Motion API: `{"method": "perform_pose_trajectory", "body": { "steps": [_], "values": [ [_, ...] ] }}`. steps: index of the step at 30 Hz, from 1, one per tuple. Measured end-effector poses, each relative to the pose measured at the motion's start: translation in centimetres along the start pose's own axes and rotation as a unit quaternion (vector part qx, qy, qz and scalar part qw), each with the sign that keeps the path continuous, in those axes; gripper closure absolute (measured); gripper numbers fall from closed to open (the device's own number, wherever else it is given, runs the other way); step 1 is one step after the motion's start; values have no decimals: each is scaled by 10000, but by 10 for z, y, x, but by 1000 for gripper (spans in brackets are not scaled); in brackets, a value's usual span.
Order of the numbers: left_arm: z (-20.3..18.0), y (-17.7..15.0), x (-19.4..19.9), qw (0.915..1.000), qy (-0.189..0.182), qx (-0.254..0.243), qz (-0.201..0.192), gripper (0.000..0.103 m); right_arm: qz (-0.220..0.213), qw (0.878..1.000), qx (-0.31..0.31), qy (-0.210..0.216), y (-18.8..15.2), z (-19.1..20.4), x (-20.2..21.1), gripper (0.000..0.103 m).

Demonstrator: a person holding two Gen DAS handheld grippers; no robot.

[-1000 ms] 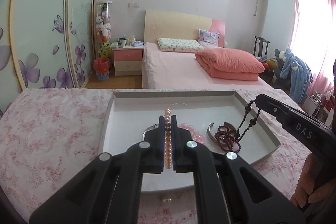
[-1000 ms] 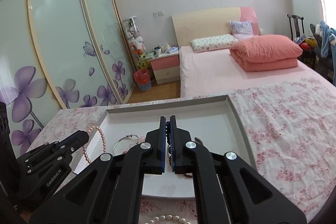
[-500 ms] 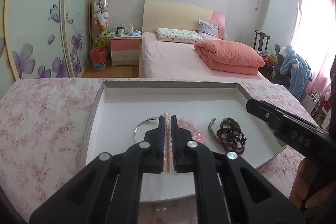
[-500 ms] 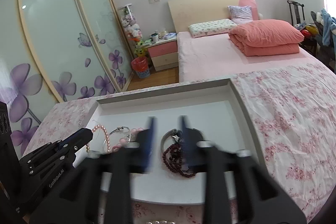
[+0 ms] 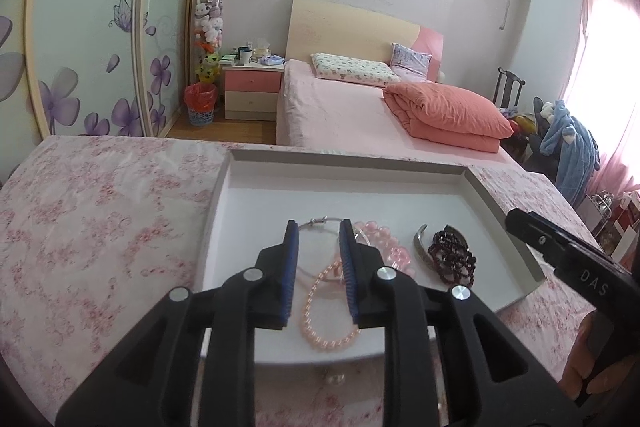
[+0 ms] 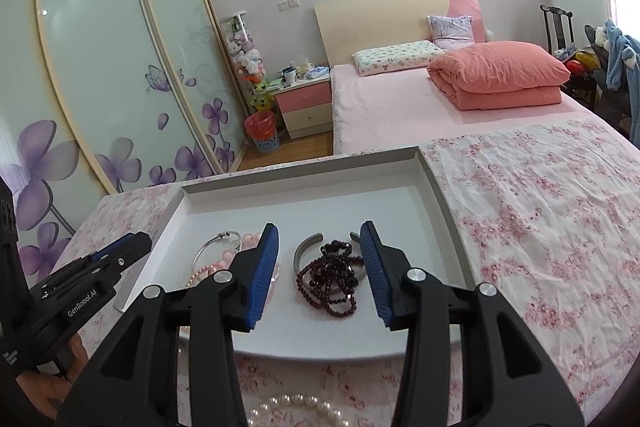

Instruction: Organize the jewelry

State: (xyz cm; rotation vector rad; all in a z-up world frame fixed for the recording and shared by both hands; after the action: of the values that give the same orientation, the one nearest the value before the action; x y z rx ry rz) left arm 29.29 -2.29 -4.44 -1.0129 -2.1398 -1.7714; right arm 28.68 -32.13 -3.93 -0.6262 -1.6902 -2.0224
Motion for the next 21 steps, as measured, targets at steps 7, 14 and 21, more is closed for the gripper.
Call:
{"method": "perform_pose_trajectory", "body": {
  "steps": [7,14,21],
  "values": [
    [5,-22,31,9998,126,-66,141,65,152,9997,213,14,-17,-8,23,59],
    [14,-56,56,9986,170,-148,487,51,789,9955,524,11,-54,-18,29,62],
    [10,-75,65,9972,165,-248,680,42,1224,9889,845,-23,-83,-17,27,72]
  ]
}}
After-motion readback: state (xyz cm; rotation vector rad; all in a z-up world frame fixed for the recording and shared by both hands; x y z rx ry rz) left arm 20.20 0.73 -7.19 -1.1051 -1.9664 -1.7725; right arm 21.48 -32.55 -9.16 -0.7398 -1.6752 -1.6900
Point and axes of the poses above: each gripper's, at about its wrist camera, not at the fingertips, and x roughly against the way its jaws point, z to its left, y to its top, the point moved 1 cm from there along -x, roughly the way its jaws point, and after that the axes turned 12 degrees about -y, right-handed, at the moved point
